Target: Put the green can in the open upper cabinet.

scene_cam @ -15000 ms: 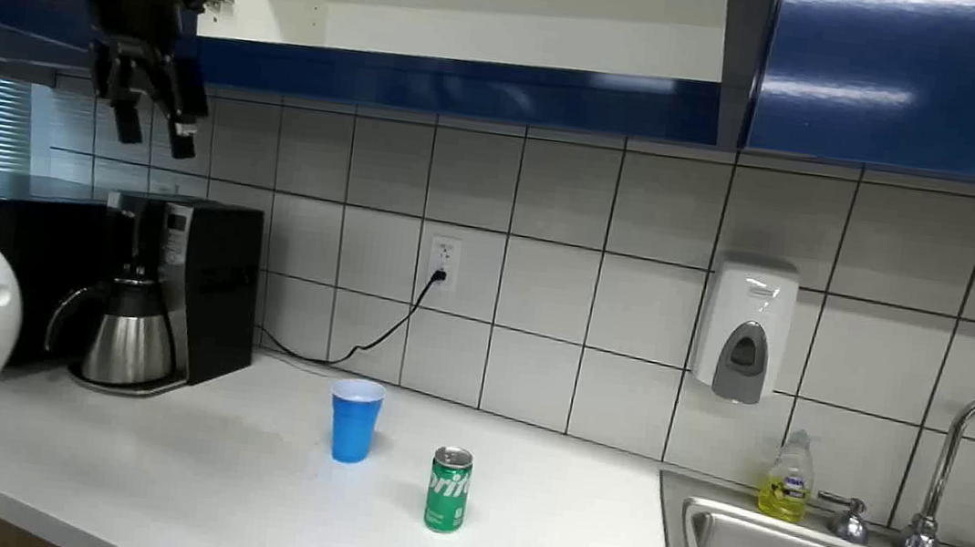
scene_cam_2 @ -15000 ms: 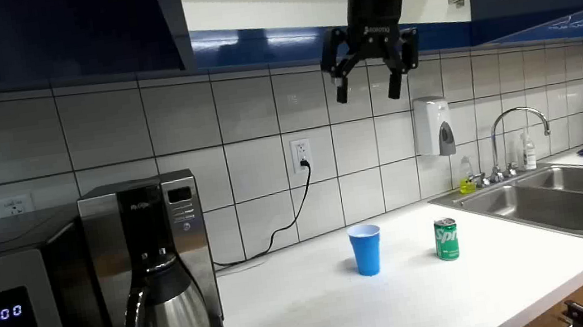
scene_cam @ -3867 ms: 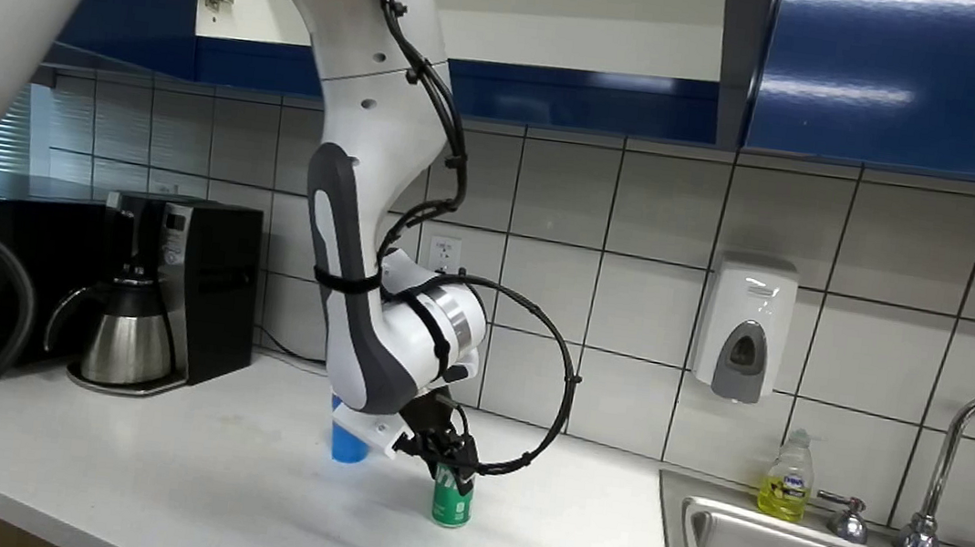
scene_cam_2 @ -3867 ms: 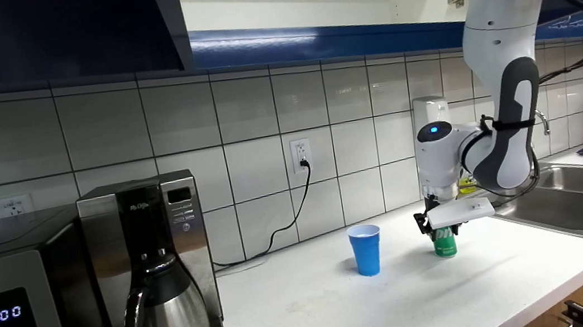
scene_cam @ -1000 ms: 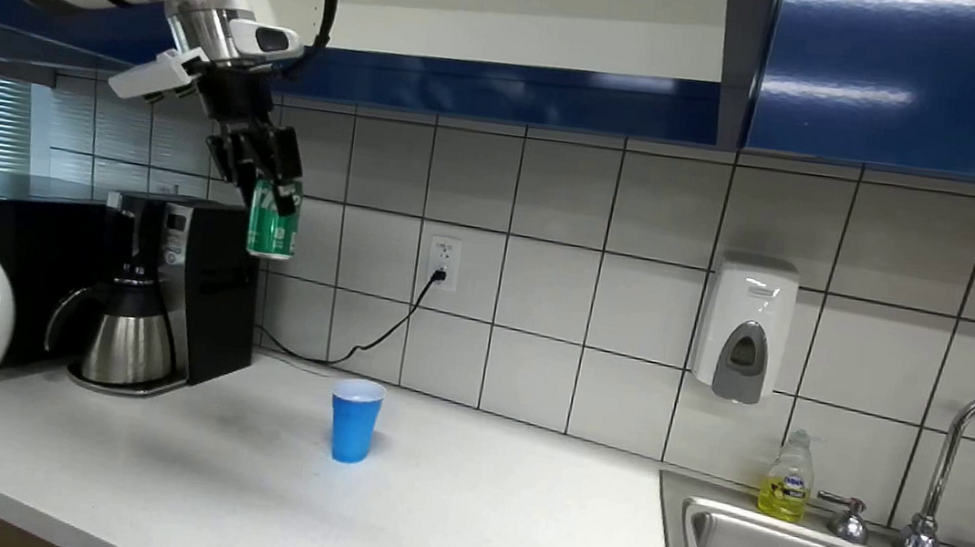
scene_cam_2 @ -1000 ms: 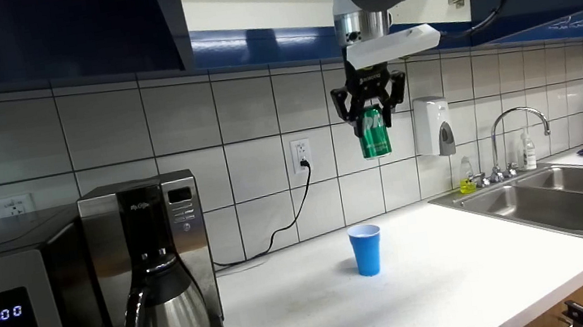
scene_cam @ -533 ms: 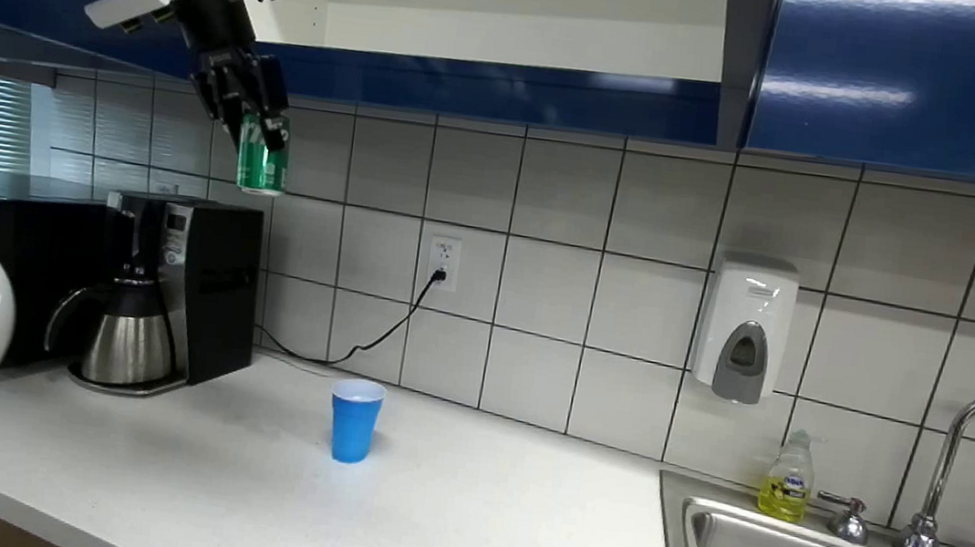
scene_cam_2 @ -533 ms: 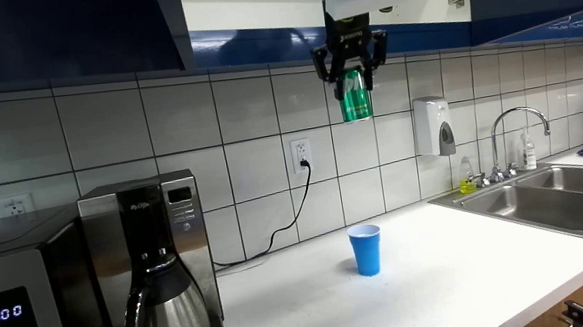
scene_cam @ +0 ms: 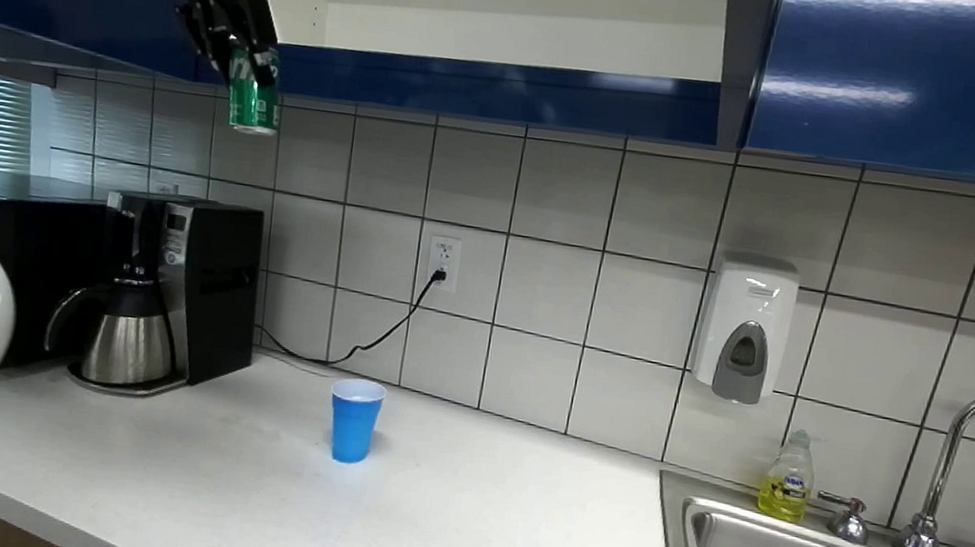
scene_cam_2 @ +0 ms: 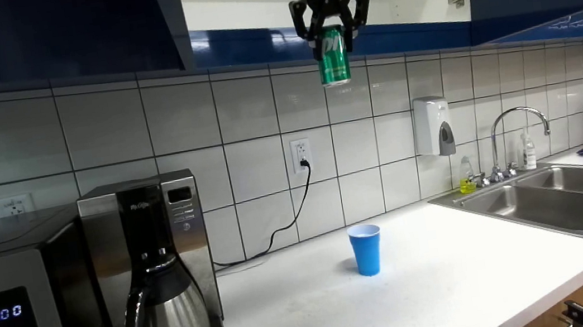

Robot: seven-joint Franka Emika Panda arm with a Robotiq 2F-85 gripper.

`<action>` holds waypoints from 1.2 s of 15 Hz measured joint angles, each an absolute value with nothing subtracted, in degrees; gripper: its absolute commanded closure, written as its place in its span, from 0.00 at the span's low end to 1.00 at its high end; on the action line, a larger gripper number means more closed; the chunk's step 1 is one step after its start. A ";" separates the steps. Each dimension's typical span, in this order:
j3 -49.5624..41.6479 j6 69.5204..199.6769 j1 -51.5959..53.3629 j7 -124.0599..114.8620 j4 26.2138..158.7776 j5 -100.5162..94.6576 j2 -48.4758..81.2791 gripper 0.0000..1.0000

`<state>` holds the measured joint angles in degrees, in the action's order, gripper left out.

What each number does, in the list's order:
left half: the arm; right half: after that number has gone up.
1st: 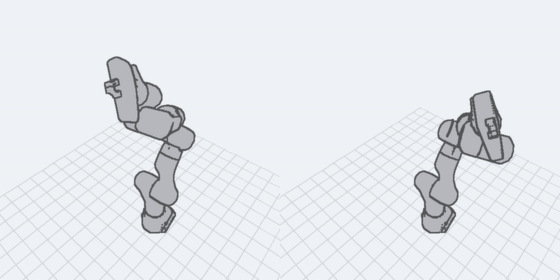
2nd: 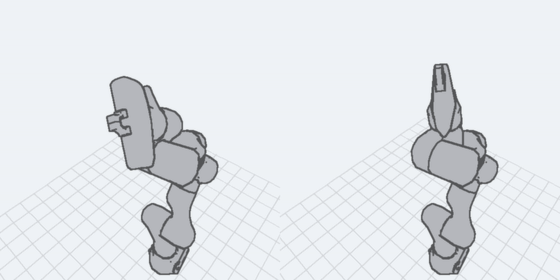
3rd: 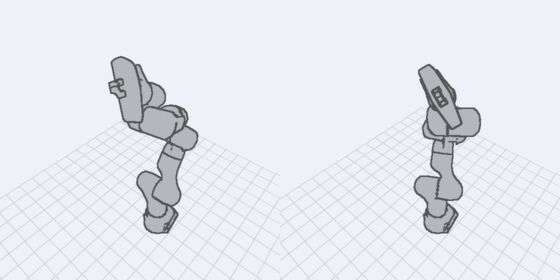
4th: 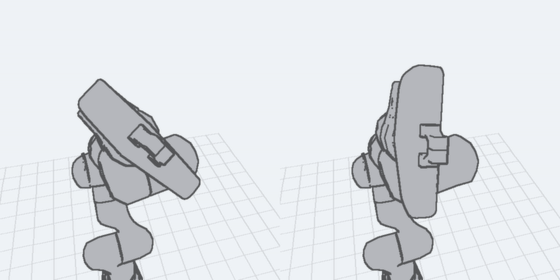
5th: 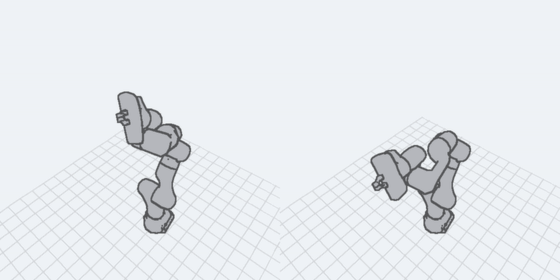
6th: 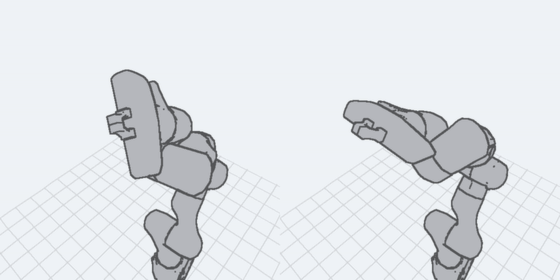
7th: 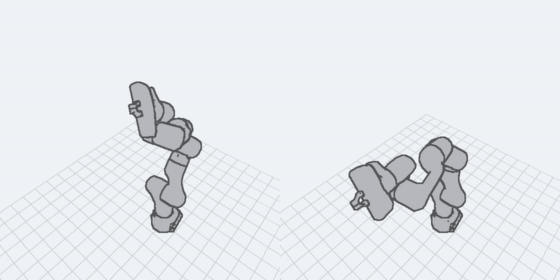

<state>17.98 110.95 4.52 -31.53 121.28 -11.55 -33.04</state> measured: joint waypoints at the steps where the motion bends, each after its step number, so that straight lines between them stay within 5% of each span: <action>1: 18.08 110.61 4.51 -31.53 119.92 -11.57 -32.65 0.62; 18: 18.93 102.38 4.35 -31.53 96.53 -13.88 -22.18 0.62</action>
<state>18.93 102.38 4.35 -31.53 96.53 -13.88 -22.18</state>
